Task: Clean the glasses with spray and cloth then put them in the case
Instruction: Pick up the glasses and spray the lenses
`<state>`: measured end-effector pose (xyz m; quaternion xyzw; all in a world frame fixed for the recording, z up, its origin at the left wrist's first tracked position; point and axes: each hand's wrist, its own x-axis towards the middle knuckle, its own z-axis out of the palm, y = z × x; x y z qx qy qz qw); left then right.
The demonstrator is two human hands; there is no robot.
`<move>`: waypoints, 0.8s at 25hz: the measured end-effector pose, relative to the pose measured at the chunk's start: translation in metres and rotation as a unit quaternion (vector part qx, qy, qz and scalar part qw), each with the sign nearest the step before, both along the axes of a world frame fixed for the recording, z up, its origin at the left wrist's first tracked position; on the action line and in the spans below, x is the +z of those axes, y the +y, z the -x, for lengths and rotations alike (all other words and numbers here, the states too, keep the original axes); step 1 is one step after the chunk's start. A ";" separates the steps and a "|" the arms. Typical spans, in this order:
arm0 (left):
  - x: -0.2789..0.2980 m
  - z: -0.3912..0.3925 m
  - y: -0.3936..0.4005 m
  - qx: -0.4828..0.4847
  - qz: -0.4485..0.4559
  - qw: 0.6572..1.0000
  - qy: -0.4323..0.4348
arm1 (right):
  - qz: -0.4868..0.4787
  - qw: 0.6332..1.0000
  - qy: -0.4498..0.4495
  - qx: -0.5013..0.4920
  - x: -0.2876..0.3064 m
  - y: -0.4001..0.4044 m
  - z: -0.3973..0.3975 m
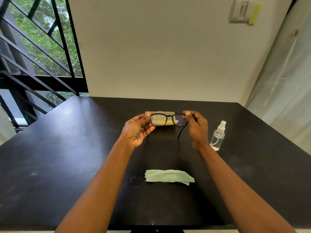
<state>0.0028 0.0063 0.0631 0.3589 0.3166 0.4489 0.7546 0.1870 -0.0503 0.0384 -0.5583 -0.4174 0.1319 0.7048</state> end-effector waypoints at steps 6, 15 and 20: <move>-0.003 -0.001 -0.003 0.006 0.006 1.000 -0.012 | -0.001 1.000 0.005 -0.016 -0.005 0.002 -0.005; -0.002 0.001 0.000 0.011 0.003 1.000 0.004 | -0.088 0.978 -0.122 -0.141 0.010 -0.020 -0.023; -0.003 -0.001 0.001 0.005 -0.001 1.000 0.002 | -0.132 0.954 -0.122 -0.241 0.019 -0.042 -0.052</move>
